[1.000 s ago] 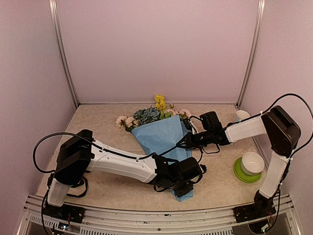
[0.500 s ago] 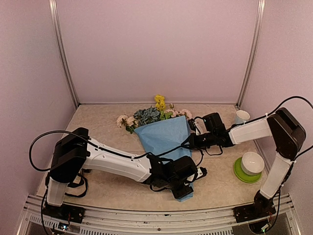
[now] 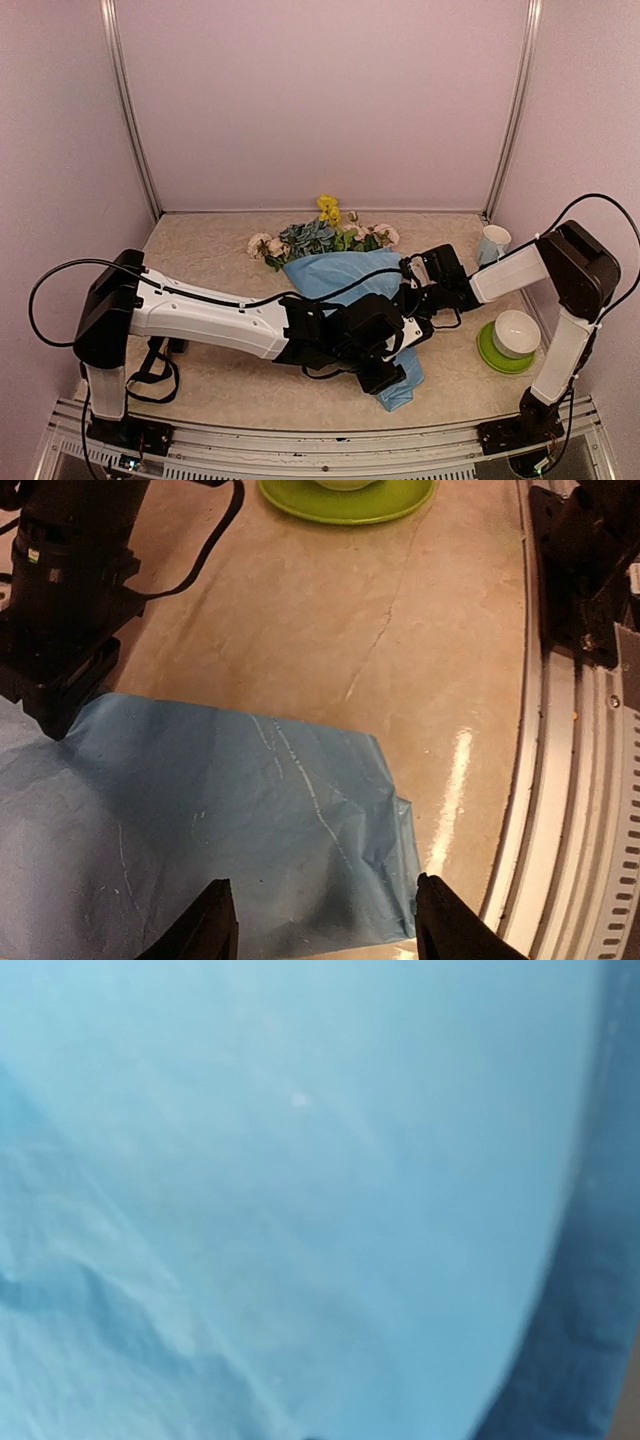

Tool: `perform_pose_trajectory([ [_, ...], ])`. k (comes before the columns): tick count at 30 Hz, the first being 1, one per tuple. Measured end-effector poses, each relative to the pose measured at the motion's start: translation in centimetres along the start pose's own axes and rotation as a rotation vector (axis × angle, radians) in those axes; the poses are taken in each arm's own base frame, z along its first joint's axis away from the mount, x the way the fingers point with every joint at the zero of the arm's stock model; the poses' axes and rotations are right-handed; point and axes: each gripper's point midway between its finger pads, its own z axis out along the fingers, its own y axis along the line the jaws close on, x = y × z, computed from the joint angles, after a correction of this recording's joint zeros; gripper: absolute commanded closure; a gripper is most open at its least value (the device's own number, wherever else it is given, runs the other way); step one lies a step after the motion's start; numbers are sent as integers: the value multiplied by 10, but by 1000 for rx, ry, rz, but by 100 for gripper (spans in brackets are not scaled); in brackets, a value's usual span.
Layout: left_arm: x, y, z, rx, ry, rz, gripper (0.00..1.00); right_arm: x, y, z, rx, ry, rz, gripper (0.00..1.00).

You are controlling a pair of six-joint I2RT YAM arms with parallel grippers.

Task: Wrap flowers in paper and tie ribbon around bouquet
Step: Press the fold line on the 2/3-folded wrapping paper.

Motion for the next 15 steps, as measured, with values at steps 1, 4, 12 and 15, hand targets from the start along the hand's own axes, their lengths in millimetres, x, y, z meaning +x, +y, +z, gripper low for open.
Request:
perform_pose_trajectory([
  [1, 3, 3, 4, -15, 13, 0, 45, 0, 0, 1, 0, -1, 3, 100],
  [4, 17, 14, 22, -84, 62, 4, 45, 0, -1, 1, -2, -6, 13, 100],
  [12, 47, 19, 56, -155, 163, 36, 45, -1, -1, 1, -3, -11, 20, 100],
  [15, 56, 17, 61, -150, 191, 55, 45, 0, -1, 1, -1, -8, 18, 90],
])
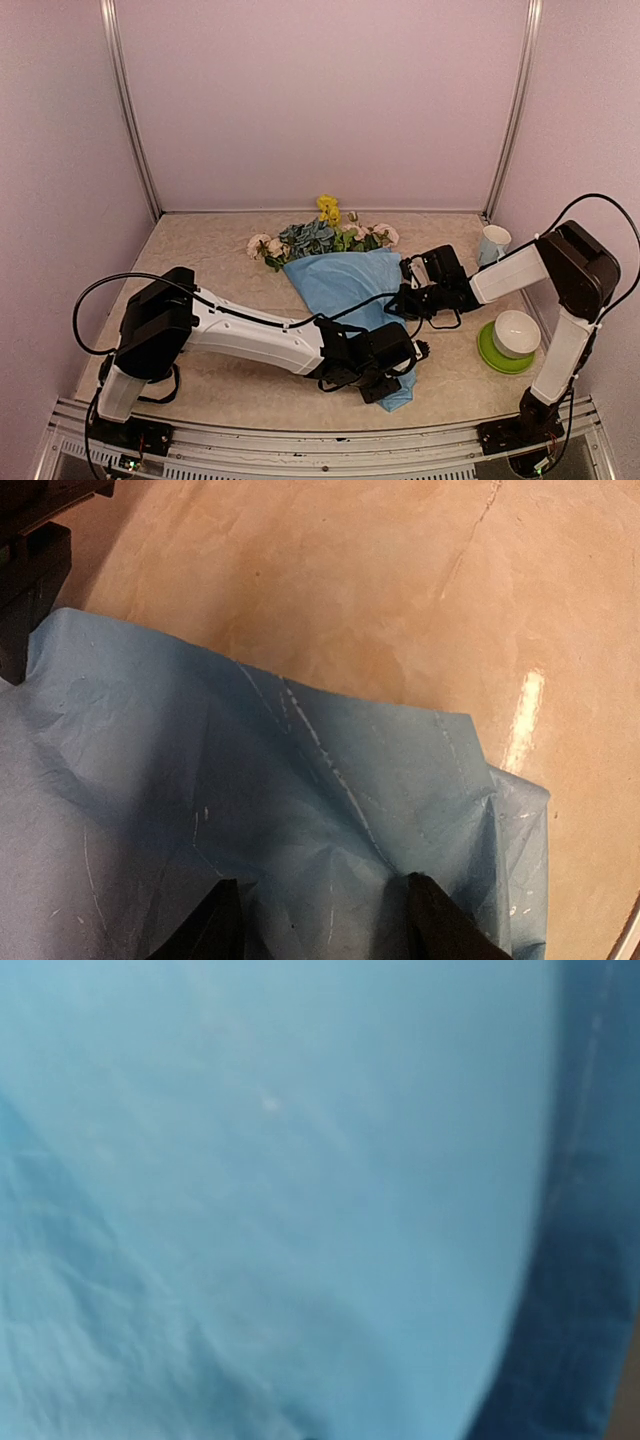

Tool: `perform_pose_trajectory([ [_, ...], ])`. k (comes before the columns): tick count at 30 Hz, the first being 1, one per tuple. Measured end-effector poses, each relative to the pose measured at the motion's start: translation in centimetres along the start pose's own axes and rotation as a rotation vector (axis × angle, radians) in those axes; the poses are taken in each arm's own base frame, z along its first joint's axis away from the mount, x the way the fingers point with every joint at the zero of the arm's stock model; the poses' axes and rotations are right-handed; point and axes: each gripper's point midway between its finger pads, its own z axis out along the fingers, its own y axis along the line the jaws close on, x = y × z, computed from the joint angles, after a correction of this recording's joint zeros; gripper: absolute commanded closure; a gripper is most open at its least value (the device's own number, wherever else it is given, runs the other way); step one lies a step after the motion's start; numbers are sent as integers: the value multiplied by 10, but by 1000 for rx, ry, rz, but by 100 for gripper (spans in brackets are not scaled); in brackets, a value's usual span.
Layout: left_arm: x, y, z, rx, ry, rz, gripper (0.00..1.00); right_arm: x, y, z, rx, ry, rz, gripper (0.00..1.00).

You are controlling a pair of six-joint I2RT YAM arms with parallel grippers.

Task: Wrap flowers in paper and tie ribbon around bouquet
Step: Press the fold line on the 2/3-folded wrapping paper.

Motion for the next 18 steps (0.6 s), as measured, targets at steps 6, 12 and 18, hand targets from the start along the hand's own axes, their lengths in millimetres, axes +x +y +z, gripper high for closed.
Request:
perform_pose_trajectory([
  [6, 4, -8, 1, 46, 9, 40, 45, -7, 0, -13, 36, -10, -25, 44],
  [12, 3, -11, 2, 78, -12, 61, 45, -32, 11, -54, 6, -67, -64, 0],
  [18, 3, -12, 3, 94, -27, 77, 44, 4, 8, -61, -60, 30, -53, 10],
])
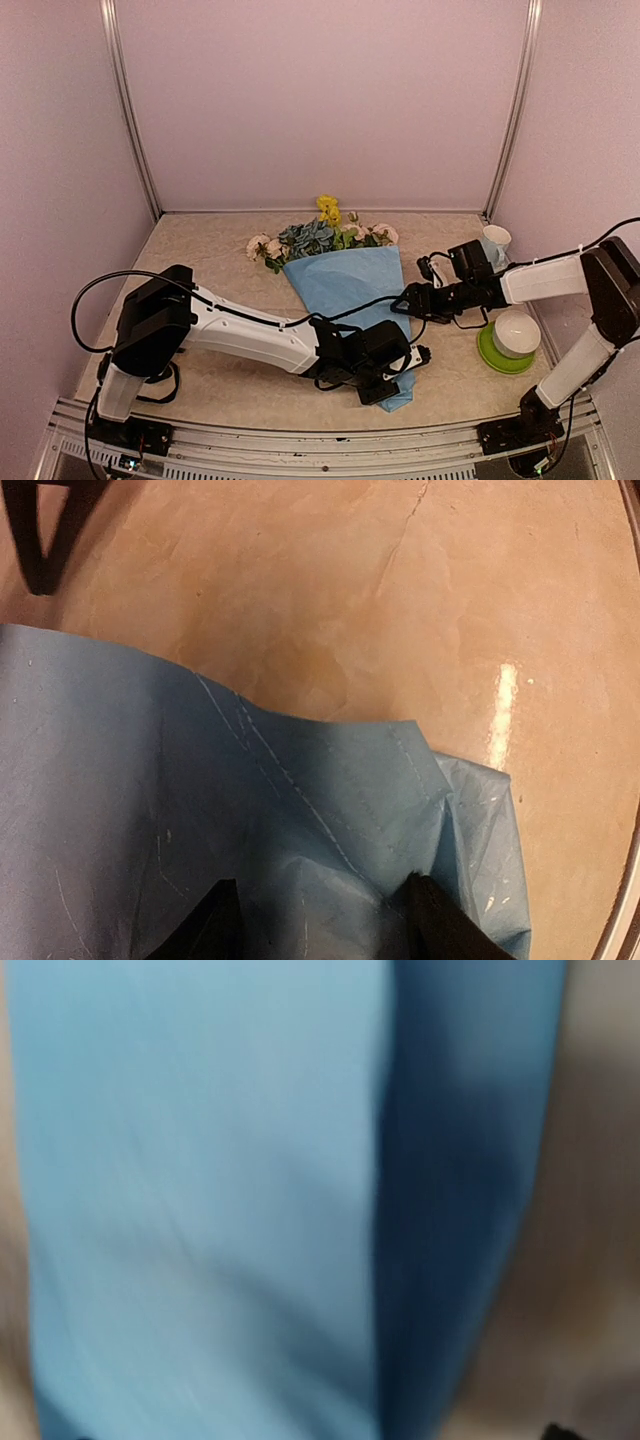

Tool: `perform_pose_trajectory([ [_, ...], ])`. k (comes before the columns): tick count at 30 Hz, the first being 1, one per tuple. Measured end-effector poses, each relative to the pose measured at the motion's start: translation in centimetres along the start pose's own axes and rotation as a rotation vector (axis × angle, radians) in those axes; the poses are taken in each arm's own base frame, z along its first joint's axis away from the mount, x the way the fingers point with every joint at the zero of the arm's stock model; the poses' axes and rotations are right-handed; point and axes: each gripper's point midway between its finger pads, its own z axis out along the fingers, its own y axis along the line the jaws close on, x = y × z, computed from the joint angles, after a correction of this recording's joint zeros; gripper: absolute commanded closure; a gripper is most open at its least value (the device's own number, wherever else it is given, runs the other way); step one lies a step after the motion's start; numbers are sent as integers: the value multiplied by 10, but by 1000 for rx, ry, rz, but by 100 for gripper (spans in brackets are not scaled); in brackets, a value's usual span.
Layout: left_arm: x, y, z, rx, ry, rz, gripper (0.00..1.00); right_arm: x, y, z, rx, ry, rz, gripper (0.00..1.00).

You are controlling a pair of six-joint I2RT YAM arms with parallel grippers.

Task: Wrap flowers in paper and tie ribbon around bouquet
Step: Press the fold line on the 2/3-folded wrapping paper.

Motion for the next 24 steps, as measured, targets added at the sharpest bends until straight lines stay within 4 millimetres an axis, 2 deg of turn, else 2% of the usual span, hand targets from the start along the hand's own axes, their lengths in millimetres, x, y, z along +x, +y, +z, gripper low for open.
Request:
perform_pose_trajectory([
  [2, 0, 0, 0, 4, -7, 5, 43, 30, -8, 4, -17, 77, 37, 17],
  [3, 0, -1, 0, 7, -10, 7, 43, 36, -6, 6, -46, 93, 35, 19],
  [9, 2, -1, -1, 21, -30, 16, 42, 47, 11, 17, -213, 126, 35, 33],
  [12, 6, -2, -4, 36, -34, 18, 42, 53, 18, 22, -291, 139, 43, 47],
  [17, 8, -2, -6, 40, -44, 33, 41, 58, 17, 30, -333, 149, 74, 79],
  [19, 8, -2, -6, 39, -47, 42, 41, 64, 16, 31, -341, 159, 97, 97],
  [20, 8, -2, -6, 37, -50, 46, 40, 66, 16, 31, -344, 161, 104, 100],
  [24, 11, 1, -9, 35, -61, 59, 38, 69, 19, 31, -357, 156, 127, 100],
])
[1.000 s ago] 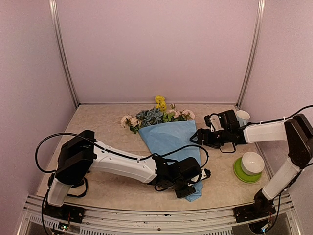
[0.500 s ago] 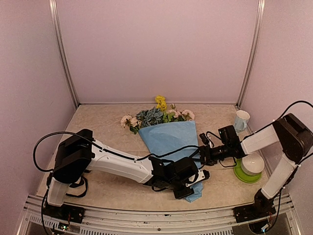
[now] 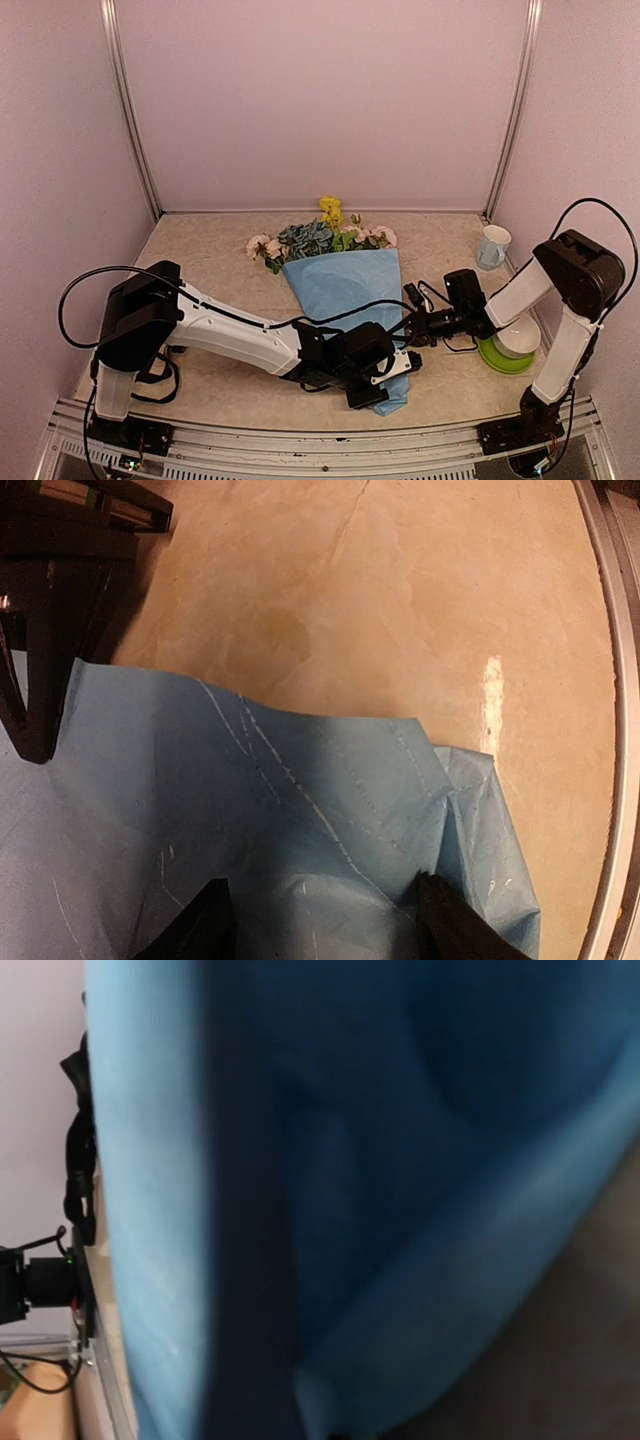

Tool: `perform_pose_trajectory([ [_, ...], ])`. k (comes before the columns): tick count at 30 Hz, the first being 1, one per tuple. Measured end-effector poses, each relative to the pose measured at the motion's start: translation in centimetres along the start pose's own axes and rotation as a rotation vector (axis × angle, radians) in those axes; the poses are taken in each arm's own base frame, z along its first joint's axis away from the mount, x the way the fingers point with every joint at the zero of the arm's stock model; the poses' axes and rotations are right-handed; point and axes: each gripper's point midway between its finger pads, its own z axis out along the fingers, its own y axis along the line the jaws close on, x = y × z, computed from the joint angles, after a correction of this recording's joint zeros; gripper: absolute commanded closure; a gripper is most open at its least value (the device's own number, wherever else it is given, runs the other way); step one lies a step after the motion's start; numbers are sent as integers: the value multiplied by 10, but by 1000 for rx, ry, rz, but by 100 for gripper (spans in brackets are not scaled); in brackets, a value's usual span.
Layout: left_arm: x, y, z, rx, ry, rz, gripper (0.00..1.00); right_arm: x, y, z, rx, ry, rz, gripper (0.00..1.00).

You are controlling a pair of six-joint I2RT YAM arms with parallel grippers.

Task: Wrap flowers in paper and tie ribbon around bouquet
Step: Press the fold line on the 2/3-folded wrapping paper.

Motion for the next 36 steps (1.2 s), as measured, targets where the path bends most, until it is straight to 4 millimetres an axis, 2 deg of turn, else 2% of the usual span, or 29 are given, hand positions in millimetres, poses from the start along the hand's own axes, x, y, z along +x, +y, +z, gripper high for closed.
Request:
perform_pose_trajectory([
  [6, 11, -5, -11, 35, 13, 26, 41, 4, 0, 2, 3, -22, 30, 100],
  [11, 16, -14, -16, 25, 33, 64, 39, 7, -2, 5, 28, -39, 53, 100],
  [18, 26, -38, -45, 44, 60, 109, 35, 12, 1, 11, 55, -47, 62, 100],
  [26, 38, -67, -75, 98, 86, 120, 37, 11, 1, 15, 87, -84, 55, 100],
  [27, 38, -67, -80, 98, 79, 118, 40, 12, 2, 15, 90, -89, 54, 100],
  [29, 34, -62, -95, 92, 46, 101, 52, 12, 4, 15, 94, -94, 49, 100],
  [32, 14, -41, -118, 70, -45, 25, 62, 15, 8, 16, 98, -100, 41, 100],
  [34, -1, -25, -122, 52, -100, -22, 66, 16, 11, 16, 100, -102, 36, 100],
  [36, -5, -14, -116, 37, -105, -52, 68, 17, 14, 16, 99, -103, 32, 100],
])
